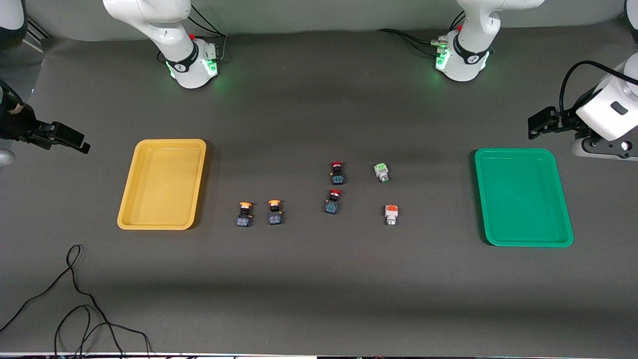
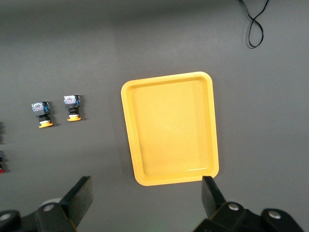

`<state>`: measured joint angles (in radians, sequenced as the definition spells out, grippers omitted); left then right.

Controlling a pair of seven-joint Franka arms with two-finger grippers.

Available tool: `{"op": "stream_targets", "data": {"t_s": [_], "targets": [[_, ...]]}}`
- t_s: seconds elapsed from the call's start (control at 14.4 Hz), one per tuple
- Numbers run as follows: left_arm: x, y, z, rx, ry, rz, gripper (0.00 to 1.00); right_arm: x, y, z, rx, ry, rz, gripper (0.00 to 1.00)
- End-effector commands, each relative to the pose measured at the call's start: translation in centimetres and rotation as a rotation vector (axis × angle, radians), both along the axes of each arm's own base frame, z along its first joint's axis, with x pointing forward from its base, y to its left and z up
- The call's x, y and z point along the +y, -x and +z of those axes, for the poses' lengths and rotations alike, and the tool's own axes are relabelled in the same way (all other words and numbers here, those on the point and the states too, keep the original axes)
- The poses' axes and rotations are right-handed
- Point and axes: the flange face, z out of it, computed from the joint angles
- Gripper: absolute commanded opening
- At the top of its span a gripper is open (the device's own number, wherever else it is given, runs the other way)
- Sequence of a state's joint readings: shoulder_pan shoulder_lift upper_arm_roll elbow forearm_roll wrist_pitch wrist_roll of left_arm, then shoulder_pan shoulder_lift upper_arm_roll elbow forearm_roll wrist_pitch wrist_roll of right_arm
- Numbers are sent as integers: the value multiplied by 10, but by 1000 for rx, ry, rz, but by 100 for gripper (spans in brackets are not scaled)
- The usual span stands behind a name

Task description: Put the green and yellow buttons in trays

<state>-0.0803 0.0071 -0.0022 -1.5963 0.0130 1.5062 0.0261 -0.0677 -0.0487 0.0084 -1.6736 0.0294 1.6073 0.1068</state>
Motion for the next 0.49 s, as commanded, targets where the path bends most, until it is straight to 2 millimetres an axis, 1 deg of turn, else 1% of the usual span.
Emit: {"op": "stream_targets", "data": {"t_s": [0.0,0.28,0.35,0.42], "targets": [[-2,-1,8,-20,7,-17,100,0,4,10,0,9,-15,100],[-2,-1,8,-18,7,-17,100,2,5,4,17,16,3,100],[-3,0,7,-15,6,-19,100,2,4,-4,34,15,6,100],[-3,0,8,-17,6,-19,100,3,4,-19,61,13,10,100]]}}
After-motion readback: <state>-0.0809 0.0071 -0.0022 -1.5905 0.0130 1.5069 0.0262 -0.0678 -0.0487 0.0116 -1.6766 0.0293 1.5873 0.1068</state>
